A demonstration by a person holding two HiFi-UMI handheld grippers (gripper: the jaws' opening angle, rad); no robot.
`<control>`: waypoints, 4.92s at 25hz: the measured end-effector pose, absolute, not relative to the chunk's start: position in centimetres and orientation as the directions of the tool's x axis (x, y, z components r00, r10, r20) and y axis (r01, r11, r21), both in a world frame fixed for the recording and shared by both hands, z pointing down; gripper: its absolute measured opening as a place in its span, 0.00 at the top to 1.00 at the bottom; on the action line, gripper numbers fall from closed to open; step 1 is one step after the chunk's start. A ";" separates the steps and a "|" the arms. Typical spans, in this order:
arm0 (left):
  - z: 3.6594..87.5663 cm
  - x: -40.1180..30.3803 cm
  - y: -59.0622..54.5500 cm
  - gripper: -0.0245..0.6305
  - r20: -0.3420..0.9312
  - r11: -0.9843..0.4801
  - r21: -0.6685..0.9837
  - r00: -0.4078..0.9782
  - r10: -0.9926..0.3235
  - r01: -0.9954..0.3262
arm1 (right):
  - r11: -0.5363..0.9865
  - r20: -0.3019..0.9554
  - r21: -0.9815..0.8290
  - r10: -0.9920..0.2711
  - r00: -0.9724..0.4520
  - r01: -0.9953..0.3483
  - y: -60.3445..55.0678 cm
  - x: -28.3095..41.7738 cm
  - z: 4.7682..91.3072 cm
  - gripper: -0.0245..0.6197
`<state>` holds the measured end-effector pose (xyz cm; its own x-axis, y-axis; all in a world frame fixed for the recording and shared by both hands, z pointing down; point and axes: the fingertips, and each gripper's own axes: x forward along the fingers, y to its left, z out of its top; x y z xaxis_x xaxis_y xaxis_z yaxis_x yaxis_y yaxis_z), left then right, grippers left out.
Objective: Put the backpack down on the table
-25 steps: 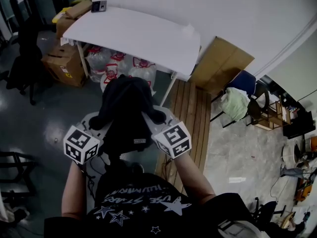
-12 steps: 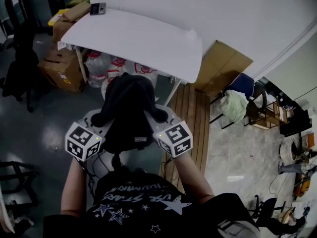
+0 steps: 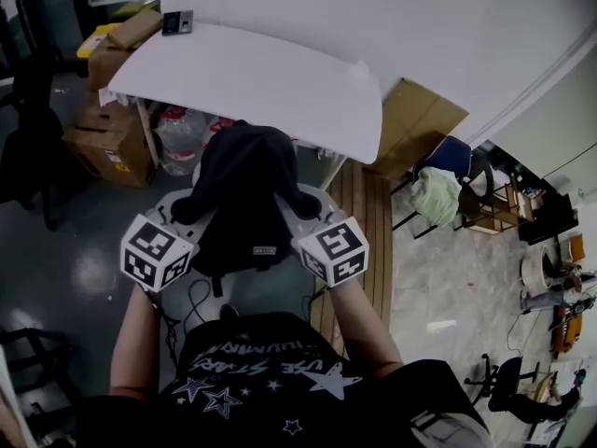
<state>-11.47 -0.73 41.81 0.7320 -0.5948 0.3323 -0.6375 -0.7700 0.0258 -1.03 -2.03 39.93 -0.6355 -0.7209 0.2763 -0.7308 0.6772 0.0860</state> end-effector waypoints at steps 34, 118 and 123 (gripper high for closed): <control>42.4 -14.8 -24.0 0.90 0.353 -0.770 0.019 0.725 -0.591 -0.638 | 0.713 0.275 0.064 -0.686 -0.674 -0.699 -25.6 -4.3 40.6 0.93; 40.9 -18.6 -70.0 0.89 0.170 -0.947 0.049 0.937 -0.304 -0.317 | 0.356 0.133 0.113 -0.931 -0.341 -0.928 -66.5 -8.2 37.4 0.93; 41.3 -18.6 -69.9 0.89 0.151 -0.949 0.080 0.945 -0.292 -0.306 | 0.373 0.129 0.103 -0.924 -0.359 -0.922 -66.2 -8.1 37.9 0.92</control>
